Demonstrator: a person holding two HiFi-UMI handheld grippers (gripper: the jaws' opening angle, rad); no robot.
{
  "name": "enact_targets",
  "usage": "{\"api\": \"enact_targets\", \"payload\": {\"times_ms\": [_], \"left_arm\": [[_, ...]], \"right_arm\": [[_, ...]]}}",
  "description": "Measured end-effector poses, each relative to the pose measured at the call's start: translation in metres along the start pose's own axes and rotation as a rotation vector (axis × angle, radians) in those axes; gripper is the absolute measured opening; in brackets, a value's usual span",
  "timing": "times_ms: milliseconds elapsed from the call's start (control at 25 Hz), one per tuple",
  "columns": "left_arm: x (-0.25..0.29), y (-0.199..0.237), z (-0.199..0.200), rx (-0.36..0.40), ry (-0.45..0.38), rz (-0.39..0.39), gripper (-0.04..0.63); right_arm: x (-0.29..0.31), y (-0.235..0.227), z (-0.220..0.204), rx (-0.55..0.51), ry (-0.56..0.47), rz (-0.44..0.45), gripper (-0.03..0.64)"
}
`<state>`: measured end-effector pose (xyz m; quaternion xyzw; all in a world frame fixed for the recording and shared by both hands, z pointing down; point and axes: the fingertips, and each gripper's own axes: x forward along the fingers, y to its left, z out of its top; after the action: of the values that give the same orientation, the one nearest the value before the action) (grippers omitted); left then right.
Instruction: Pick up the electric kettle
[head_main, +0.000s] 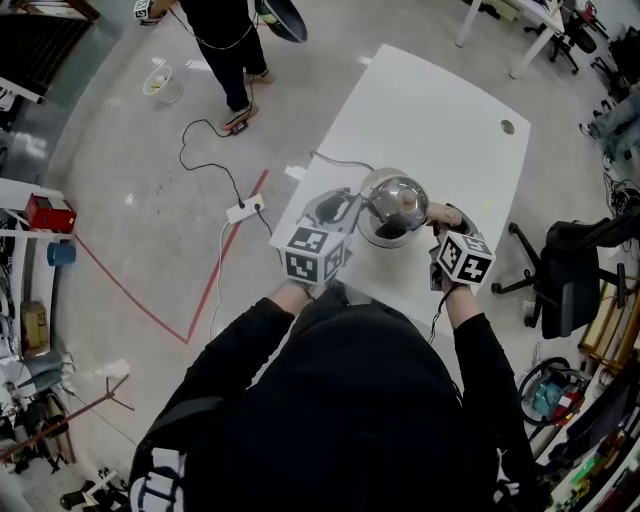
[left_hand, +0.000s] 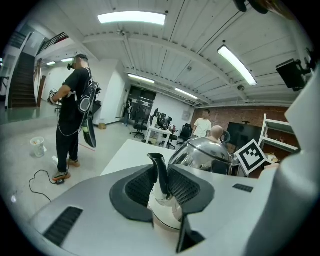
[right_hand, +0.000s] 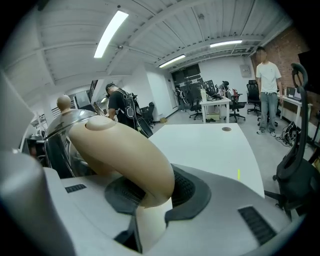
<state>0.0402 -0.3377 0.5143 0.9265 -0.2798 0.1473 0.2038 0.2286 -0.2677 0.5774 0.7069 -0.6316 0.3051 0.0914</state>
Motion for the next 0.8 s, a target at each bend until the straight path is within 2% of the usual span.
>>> {"api": "enact_targets", "payload": {"times_ms": [280,800], "left_arm": [[-0.016,-0.002,-0.013,-0.045,0.010,0.003,0.103],[-0.033,-0.004,-0.006,-0.048,-0.001,0.011,0.103]], "right_arm": [[-0.014,0.010,-0.005,-0.050,0.003,0.000,0.104],[-0.031,0.024,0.002,-0.103,0.004,-0.005,0.106]]}}
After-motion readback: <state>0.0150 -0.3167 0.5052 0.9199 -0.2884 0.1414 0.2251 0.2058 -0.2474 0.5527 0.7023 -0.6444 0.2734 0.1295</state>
